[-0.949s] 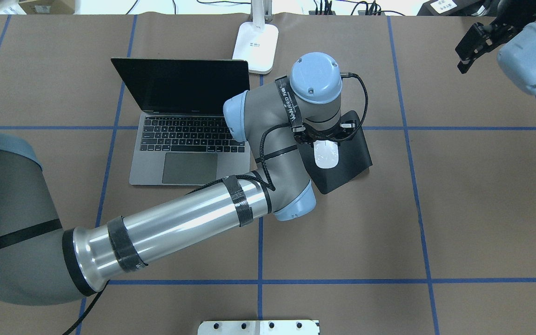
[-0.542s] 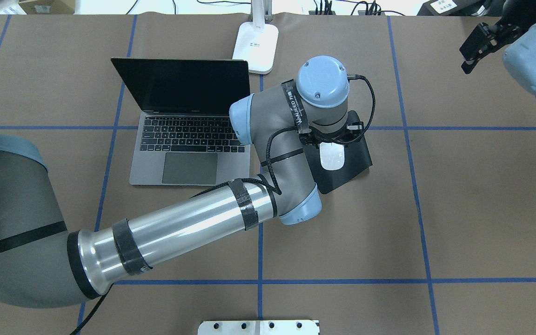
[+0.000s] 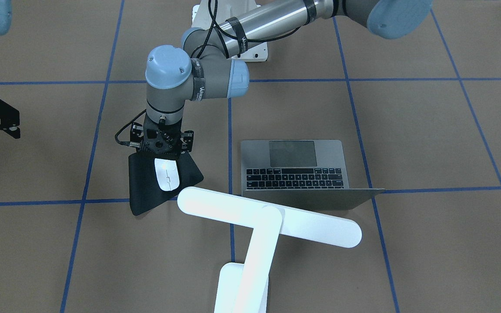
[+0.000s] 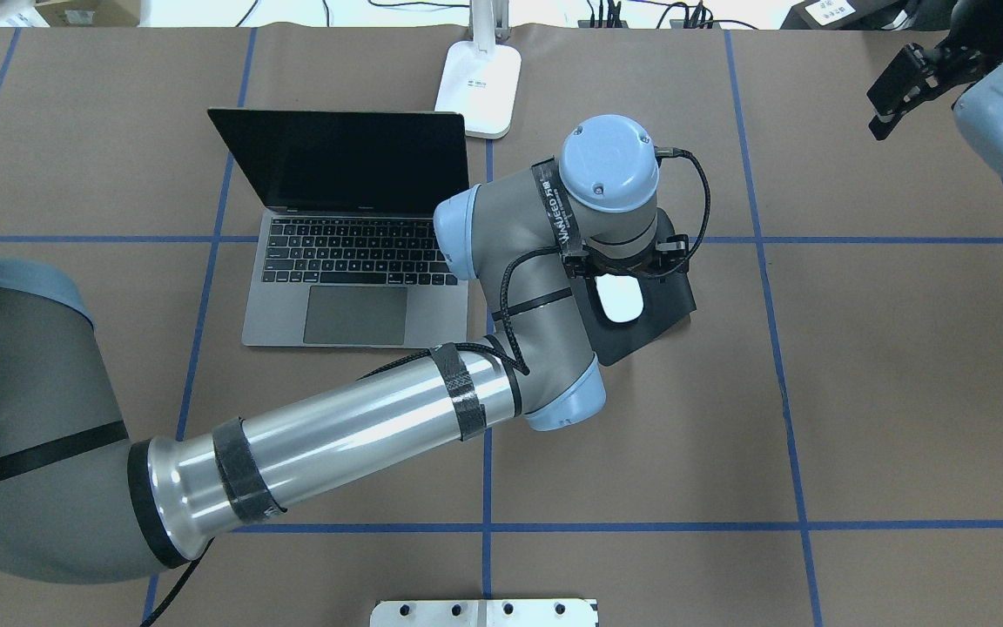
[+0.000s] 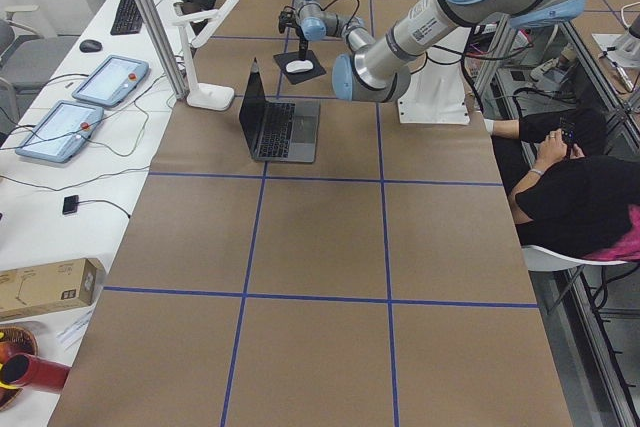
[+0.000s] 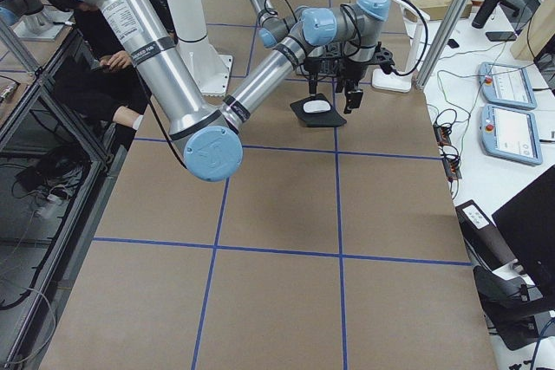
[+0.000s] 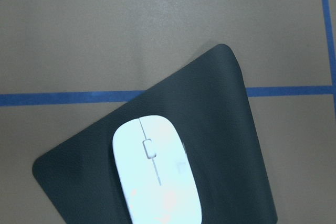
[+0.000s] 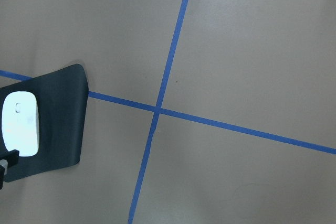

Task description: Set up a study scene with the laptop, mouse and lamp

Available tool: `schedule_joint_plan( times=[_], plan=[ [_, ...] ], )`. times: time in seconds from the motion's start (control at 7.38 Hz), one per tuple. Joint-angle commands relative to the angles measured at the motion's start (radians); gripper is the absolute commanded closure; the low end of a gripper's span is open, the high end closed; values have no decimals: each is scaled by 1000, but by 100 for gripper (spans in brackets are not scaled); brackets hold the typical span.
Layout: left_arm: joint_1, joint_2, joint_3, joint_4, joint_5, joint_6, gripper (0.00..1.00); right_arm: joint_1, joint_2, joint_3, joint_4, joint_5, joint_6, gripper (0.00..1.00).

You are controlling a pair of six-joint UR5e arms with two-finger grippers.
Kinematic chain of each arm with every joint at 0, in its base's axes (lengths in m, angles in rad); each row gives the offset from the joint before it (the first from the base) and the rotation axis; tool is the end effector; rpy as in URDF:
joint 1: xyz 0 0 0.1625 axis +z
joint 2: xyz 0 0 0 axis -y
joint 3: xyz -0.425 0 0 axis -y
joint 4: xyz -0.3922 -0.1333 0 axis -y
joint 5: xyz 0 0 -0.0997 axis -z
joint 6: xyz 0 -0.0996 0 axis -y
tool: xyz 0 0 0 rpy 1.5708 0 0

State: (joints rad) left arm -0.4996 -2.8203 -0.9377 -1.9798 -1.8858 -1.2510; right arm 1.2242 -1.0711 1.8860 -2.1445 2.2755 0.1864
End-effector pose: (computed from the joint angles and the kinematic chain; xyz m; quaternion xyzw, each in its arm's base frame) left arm 0.7023 -0.5000 0.0339 0.0676 0.4988 -0.0006 0.8641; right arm -0.1349 -0.5760 0.3000 0.0187 -0.3602 -0.1159 0.9254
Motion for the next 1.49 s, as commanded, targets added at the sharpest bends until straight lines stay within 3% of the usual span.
schedule_joint_plan(
  times=[0.0,0.14,0.27,0.54,0.81,1.08,1.36],
  plan=[
    [-23,109,-262,254,-22,28,10,78,-149,94,59,7,-33,0],
    [-58,315,-529,304,-82,120,6,115,-208,102,83,7,-48,0],
    [-121,490,-726,350,-142,196,4,117,-204,85,87,-2,-53,0],
    [-312,654,-928,505,-298,435,2,156,-201,56,87,-1,-61,0],
    [-464,847,-980,509,-331,697,1,182,-213,-17,87,-1,-54,0],
    [-702,1037,-952,515,-456,1060,1,201,-257,-39,116,-1,-80,0],
    [-915,1065,-768,513,-498,1325,0,224,-434,-47,321,8,-123,0]
  ],
)
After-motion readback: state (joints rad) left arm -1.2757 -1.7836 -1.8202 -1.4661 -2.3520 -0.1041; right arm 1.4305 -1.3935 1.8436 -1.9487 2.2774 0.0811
